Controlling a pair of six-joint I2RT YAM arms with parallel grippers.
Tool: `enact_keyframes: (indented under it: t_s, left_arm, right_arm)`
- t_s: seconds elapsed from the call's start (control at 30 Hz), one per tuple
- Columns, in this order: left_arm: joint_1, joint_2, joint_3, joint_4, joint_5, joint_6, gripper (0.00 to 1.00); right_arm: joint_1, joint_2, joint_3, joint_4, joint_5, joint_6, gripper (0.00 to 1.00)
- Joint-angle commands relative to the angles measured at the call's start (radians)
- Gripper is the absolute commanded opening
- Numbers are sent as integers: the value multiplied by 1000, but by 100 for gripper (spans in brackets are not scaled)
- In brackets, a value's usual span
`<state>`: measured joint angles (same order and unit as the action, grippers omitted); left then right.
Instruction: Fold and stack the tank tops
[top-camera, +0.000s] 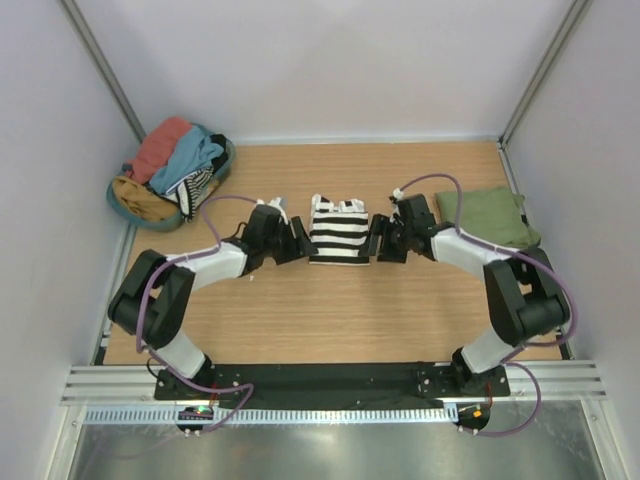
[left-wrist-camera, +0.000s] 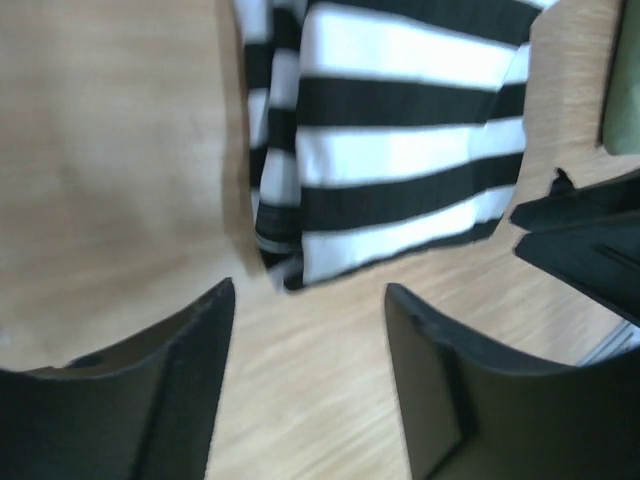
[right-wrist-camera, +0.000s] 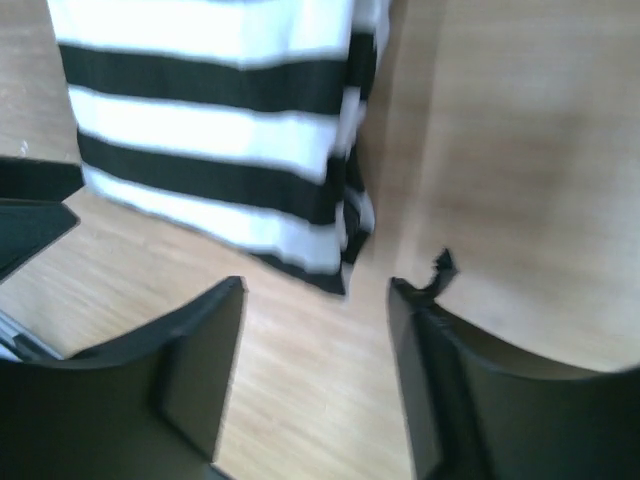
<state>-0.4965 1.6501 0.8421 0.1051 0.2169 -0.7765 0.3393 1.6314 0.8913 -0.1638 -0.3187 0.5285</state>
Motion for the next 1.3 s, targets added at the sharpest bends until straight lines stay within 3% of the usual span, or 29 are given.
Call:
enact_keyframes:
  t_s: [0.0, 0.1, 0.23, 0.33, 0.63, 0.83, 0.9, 0.97, 1.03, 1.17, 1.27]
  left_arm:
    - [-25, -91, -81, 16, -79, -12, 65]
    - [-24, -90, -43, -30, -123, 20, 69]
    - [-20, -29, 83, -77, -126, 63, 69]
    - [-20, 34, 175, -85, -126, 95, 67]
    - [-16, 244, 388, -162, -122, 128, 58]
    - [-16, 293, 431, -165, -116, 126, 42]
    - [-16, 303, 443, -169, -120, 129, 29]
    - [-14, 303, 457, -177, -122, 137, 15]
    - [-14, 297, 459, -177, -114, 146, 9]
    - [-16, 248, 439, -182, -114, 164, 0]
    - [-22, 191, 402, -180, -117, 175, 0]
  right_arm:
    - [9, -140, -45, -52, 93, -27, 71]
    - [7, -166, -16, -63, 145, -65, 74]
    - [9, -88, 64, -63, 145, -94, 68]
    - [9, -9, 116, -28, 162, -96, 62]
    - [9, 192, 308, -20, 162, -113, 61]
    - [10, 252, 370, -29, 136, -116, 46]
    - [10, 258, 376, -28, 133, -116, 36]
    - [9, 266, 380, -25, 129, -113, 14]
    - [9, 271, 402, -39, 119, -111, 1]
    - [10, 228, 388, -28, 95, -108, 1]
    - [13, 177, 334, 7, 83, -101, 1]
